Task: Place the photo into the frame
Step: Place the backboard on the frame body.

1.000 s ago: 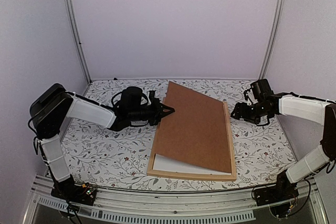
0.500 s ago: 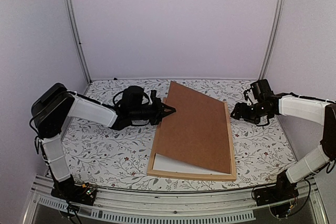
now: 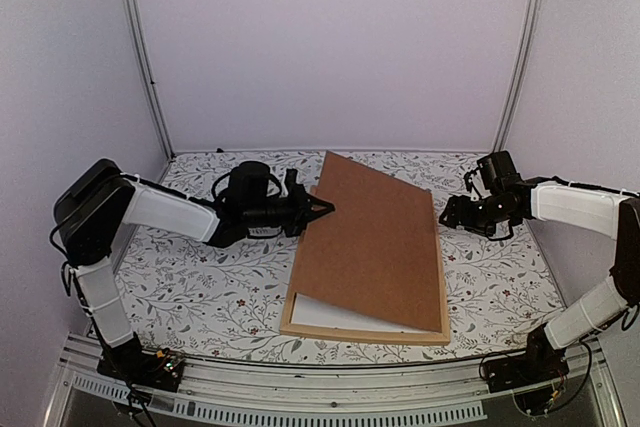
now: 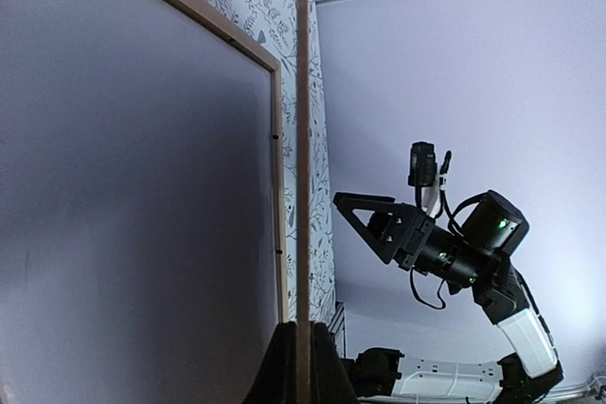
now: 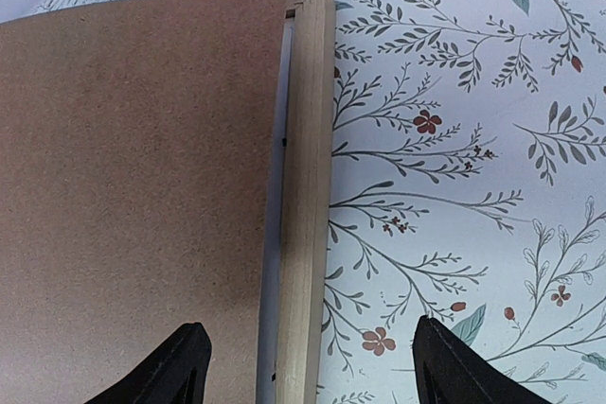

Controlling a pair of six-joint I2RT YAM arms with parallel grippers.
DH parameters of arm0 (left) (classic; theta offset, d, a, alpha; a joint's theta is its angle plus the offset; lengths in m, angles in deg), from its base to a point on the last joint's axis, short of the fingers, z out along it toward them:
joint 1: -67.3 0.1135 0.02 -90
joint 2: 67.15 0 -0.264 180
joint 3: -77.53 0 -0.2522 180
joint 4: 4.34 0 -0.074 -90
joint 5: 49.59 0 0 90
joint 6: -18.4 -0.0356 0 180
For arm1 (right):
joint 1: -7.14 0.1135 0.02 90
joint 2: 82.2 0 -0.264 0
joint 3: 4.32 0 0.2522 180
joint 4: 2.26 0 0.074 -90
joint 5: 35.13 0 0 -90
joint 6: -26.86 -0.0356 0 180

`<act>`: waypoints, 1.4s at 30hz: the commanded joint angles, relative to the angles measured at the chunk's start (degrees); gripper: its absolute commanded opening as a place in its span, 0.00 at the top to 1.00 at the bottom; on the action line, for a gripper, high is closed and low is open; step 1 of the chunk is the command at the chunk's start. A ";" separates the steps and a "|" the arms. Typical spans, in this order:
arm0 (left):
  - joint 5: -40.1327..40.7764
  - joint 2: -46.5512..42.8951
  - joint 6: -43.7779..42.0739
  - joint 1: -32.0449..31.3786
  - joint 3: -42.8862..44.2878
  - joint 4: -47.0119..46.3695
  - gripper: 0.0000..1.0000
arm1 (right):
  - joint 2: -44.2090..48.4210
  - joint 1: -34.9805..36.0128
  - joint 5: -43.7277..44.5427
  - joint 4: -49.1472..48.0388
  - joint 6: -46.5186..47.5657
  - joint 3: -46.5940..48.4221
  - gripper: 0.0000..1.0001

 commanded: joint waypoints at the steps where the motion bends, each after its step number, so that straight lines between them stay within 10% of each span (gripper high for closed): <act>1: -2.53 -3.84 2.04 0.74 -0.48 -5.77 1.00 | -0.10 -0.42 -0.07 -0.74 0.22 -0.17 0.23; 21: -10.97 -14.78 -5.67 12.07 1.85 1.63 1.00 | 3.44 -1.45 3.44 -0.64 0.03 3.97 0.22; 42: -19.50 -7.74 -8.39 19.05 18.20 -5.08 1.00 | 0.85 -4.81 1.29 -3.28 3.50 7.29 0.22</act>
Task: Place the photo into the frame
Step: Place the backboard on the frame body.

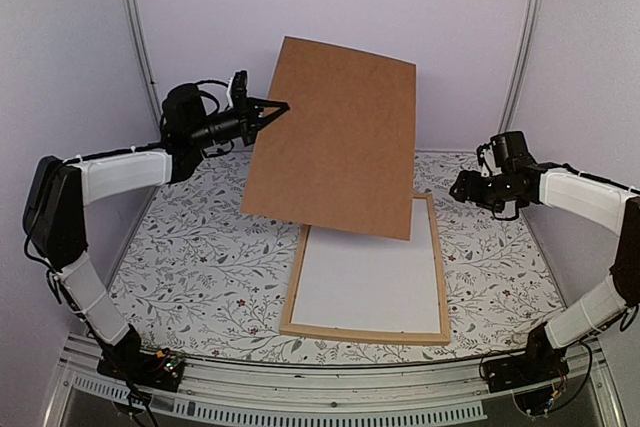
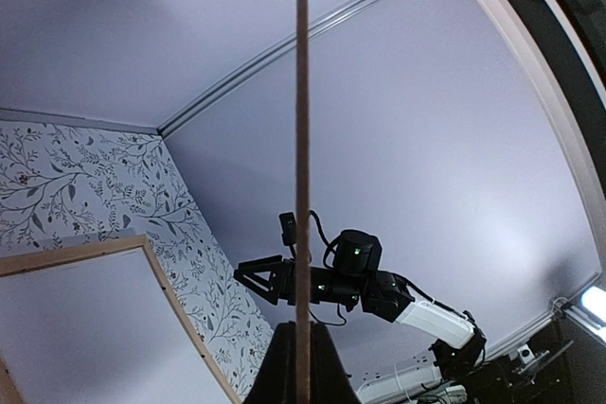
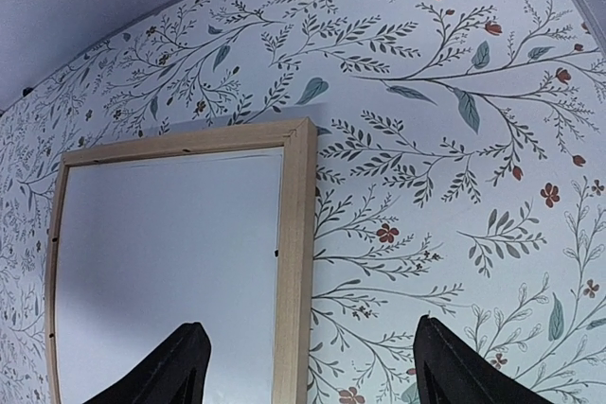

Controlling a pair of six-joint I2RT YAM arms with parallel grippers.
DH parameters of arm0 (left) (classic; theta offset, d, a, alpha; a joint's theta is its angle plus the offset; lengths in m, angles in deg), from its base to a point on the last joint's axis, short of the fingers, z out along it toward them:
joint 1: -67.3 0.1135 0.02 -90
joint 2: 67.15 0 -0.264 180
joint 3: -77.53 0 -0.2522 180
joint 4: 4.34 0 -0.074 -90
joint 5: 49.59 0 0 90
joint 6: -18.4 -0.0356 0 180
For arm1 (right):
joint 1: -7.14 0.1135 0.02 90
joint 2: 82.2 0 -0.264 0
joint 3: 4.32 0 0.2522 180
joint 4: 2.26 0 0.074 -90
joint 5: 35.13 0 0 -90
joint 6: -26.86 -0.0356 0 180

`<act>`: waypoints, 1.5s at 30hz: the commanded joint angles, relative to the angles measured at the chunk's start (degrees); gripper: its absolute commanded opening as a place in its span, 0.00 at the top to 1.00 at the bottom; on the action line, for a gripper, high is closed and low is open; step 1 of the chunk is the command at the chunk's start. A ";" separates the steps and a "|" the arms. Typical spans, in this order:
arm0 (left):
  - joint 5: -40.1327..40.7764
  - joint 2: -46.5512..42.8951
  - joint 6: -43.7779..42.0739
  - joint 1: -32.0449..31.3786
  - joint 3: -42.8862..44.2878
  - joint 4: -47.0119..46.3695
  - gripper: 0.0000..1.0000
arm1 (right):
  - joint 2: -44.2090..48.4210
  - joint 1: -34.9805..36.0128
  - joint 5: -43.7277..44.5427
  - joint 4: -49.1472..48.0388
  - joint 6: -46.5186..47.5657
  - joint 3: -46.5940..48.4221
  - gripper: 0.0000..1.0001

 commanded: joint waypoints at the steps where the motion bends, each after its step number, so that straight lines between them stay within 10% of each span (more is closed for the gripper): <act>1: -0.76 0.91 -1.44 0.38 3.15 -3.19 1.00 | 0.94 -0.91 -1.35 -1.44 1.15 1.08 0.22; 12: 3.28 1.16 -8.21 -2.00 0.36 0.28 1.00 | 1.82 -1.24 -9.07 -1.90 0.67 1.43 0.21; 45: 11.37 14.28 -5.80 -14.01 -12.22 -27.43 1.00 | 2.85 -1.35 -16.42 -1.21 -1.58 -1.51 0.18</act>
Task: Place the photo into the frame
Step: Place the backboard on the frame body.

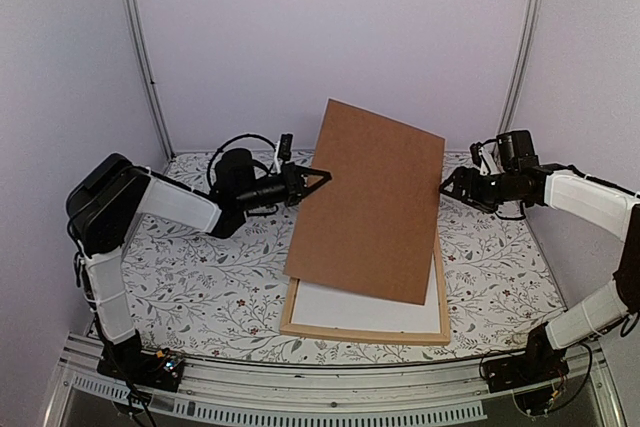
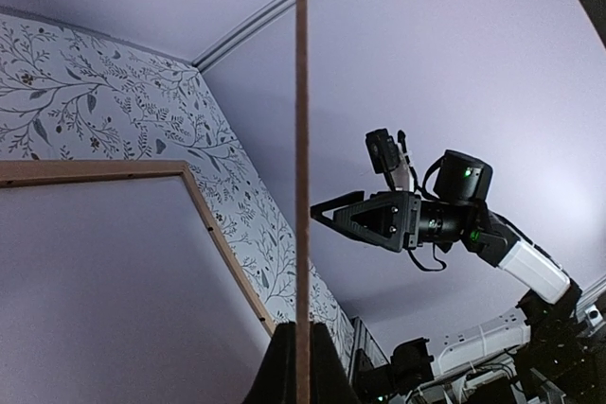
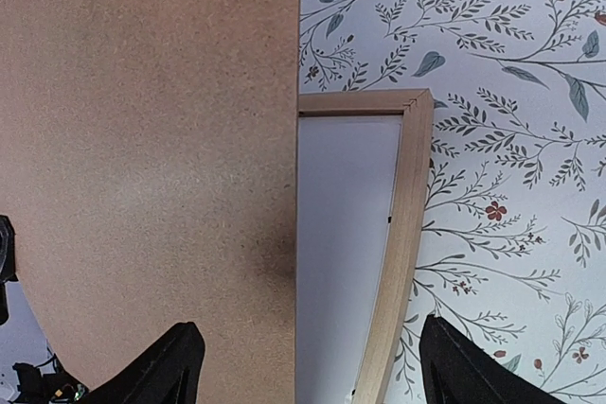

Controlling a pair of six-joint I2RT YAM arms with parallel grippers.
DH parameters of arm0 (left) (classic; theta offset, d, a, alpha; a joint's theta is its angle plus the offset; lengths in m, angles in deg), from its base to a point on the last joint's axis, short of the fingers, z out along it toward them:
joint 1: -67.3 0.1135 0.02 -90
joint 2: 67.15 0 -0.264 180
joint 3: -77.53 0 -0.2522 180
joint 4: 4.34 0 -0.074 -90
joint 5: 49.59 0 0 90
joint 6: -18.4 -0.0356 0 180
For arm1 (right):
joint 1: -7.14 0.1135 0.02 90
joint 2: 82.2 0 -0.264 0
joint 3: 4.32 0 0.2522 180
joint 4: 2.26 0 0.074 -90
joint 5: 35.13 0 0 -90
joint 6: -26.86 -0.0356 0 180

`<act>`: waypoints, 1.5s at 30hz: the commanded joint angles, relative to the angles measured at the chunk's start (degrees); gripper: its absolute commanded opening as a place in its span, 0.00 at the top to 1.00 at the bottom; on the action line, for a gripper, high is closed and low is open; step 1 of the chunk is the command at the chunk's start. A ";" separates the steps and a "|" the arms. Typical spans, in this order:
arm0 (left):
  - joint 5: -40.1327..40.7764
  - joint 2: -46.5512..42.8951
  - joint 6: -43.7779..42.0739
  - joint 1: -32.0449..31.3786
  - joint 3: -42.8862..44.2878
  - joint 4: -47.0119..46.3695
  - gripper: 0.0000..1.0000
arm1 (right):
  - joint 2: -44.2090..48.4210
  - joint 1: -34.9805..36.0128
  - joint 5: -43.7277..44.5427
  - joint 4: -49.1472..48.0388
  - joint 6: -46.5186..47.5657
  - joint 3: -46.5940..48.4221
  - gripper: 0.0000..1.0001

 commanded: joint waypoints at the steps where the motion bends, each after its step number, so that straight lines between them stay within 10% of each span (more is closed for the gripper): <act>1: 2.15 0.74 2.63 -1.38 -0.59 -9.49 1.00 | 0.49 -0.20 -0.13 -0.19 -0.26 -0.67 0.18; 45: 6.10 7.27 9.21 -5.65 -9.21 -18.58 1.00 | -0.92 -0.17 0.85 -0.46 0.22 -3.78 0.18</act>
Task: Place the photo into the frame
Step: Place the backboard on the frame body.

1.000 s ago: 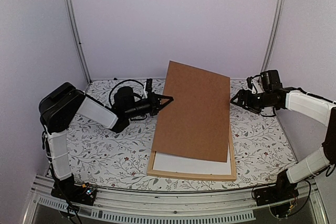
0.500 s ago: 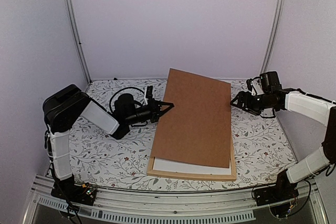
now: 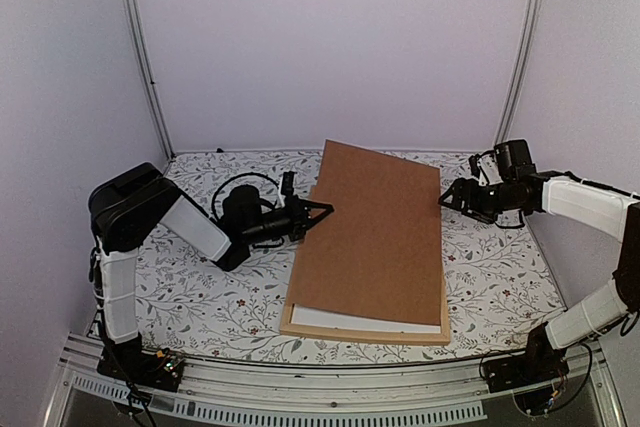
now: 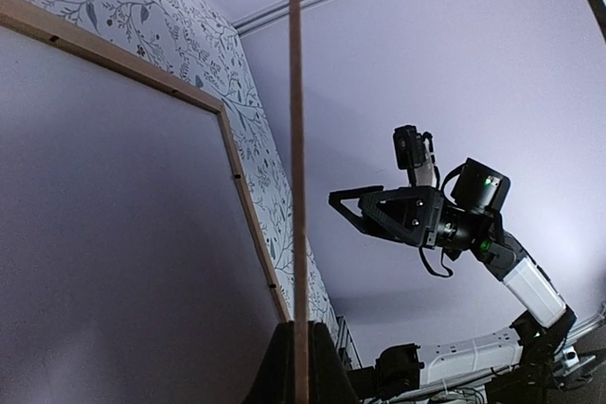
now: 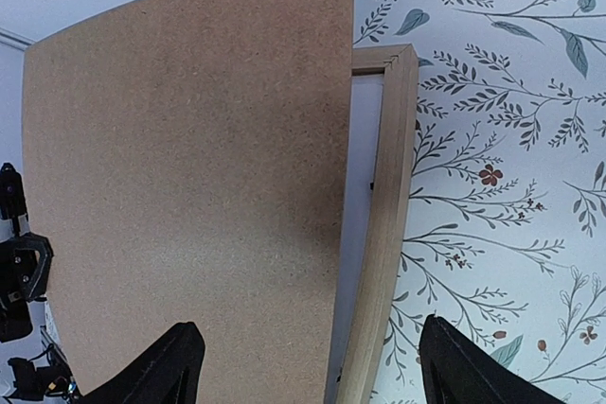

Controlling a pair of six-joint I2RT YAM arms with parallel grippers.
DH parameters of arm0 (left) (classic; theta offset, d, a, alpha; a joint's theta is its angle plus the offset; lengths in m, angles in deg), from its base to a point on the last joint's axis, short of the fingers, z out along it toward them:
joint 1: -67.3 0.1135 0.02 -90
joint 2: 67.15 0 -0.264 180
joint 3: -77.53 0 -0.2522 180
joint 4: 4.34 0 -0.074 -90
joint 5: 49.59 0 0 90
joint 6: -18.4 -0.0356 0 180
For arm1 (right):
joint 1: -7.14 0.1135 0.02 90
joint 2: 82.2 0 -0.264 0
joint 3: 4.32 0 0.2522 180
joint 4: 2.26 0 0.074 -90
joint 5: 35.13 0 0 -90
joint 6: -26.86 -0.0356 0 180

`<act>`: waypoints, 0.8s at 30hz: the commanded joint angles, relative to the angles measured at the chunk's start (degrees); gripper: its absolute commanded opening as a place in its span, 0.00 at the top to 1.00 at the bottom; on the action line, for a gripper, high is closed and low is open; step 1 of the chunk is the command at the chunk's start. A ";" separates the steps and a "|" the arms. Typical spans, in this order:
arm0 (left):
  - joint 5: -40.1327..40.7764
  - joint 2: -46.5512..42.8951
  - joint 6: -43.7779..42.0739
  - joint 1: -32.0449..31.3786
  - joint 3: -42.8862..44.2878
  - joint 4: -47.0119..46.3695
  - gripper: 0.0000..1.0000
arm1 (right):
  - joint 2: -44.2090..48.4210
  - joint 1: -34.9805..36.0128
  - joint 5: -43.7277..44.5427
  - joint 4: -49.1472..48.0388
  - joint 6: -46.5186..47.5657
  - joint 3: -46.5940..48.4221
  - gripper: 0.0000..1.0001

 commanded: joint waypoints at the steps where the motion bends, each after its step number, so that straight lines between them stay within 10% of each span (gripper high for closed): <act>1: -0.16 0.02 -1.63 -1.42 -0.56 -4.35 1.00 | -0.59 -0.18 0.78 -0.50 0.17 -0.85 0.18; 24: -1.23 -0.48 -11.85 -1.49 -2.08 3.89 1.00 | -0.37 -0.14 0.58 -1.18 -0.21 -2.18 0.18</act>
